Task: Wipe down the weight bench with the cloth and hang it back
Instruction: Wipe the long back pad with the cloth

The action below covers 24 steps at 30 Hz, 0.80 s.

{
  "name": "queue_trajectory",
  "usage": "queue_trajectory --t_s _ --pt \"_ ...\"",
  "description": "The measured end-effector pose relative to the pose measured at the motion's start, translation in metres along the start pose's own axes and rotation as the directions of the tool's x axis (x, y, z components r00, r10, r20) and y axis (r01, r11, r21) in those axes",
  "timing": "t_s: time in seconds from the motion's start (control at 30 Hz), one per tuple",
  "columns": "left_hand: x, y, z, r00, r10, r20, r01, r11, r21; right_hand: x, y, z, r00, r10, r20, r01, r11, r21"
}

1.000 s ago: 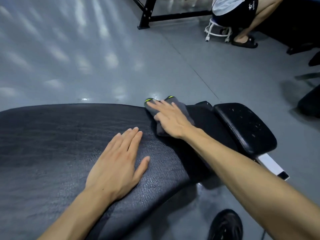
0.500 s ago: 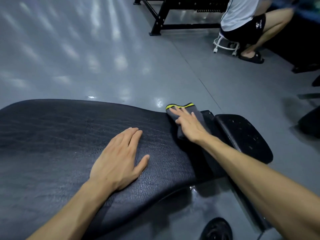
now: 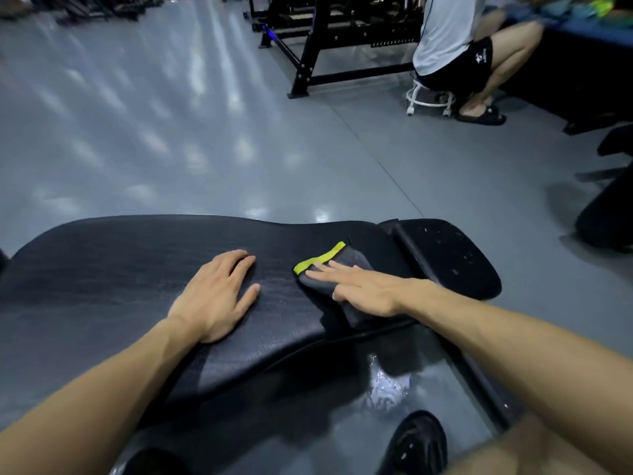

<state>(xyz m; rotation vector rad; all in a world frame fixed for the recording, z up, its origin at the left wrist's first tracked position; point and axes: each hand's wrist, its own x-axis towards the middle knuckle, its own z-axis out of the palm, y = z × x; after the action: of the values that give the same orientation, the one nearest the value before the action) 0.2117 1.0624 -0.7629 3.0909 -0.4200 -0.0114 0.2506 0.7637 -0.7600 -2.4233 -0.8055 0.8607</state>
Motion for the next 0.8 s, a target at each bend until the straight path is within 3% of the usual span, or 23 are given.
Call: queue_trajectory --t_s 0.1,0.2,0.3,0.37,0.43,0.57,0.73,0.8 --pt "0.002 0.001 0.001 0.999 0.017 0.027 -0.018 0.999 0.050 -0.009 0.004 -0.003 0.998 0.031 0.061 -0.028 0.998 -0.052" --pt "0.003 0.000 0.002 0.999 0.037 0.028 -0.039 0.997 0.068 -0.012 0.005 -0.017 0.994 0.048 0.098 -0.053 0.998 0.040" --pt "0.004 -0.003 0.003 0.999 0.038 0.028 -0.039 0.998 0.045 -0.015 0.017 -0.034 0.986 0.093 -0.137 -0.077 0.990 0.120" --pt "0.005 -0.005 0.007 0.999 0.038 0.025 -0.039 0.998 0.041 -0.016 0.031 -0.041 0.931 0.159 -0.329 -0.154 0.987 0.042" --pt "0.005 -0.006 0.007 0.999 0.039 0.024 -0.040 0.998 0.040 -0.018 0.045 -0.041 0.866 0.255 -0.430 -0.276 0.961 0.013" --pt "0.004 -0.005 0.005 0.999 0.036 0.024 -0.036 0.999 0.025 -0.015 0.057 -0.018 0.807 0.435 -0.400 -0.374 0.900 0.224" --pt "0.003 -0.005 0.006 0.999 0.036 0.007 -0.036 0.999 0.015 -0.009 0.054 -0.004 0.668 0.524 -0.529 -0.329 0.845 0.421" --pt "0.003 -0.006 0.007 0.999 0.033 -0.002 -0.033 0.999 0.009 -0.006 0.055 0.000 0.650 0.565 -0.508 -0.412 0.824 0.389"
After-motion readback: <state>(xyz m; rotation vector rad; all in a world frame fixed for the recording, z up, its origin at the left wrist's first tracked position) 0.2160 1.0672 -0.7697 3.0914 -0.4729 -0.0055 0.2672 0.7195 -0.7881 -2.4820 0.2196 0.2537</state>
